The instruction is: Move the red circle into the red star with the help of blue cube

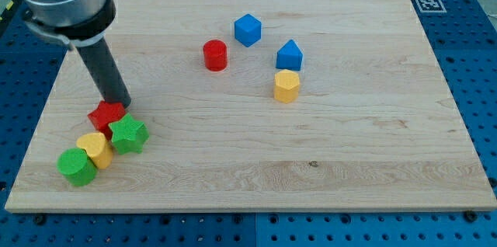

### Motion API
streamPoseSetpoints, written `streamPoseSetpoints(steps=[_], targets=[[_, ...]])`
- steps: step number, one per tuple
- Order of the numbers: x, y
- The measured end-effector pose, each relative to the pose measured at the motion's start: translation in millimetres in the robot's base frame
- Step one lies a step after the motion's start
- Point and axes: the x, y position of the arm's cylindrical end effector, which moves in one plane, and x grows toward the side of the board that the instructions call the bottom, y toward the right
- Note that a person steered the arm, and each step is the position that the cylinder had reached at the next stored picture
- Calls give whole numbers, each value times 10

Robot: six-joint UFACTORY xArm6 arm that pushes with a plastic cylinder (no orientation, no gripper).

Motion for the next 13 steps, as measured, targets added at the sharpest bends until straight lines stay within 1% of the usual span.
streamPoseSetpoints(steps=[1,2,3,4,6,7,8,11,13], targets=[[60,0],[-381,0],[-920,0],[-1400,231],[-2175,1331],[-2226,1913],[-2052,2177],[-1648,1853],[-1616,1853]])
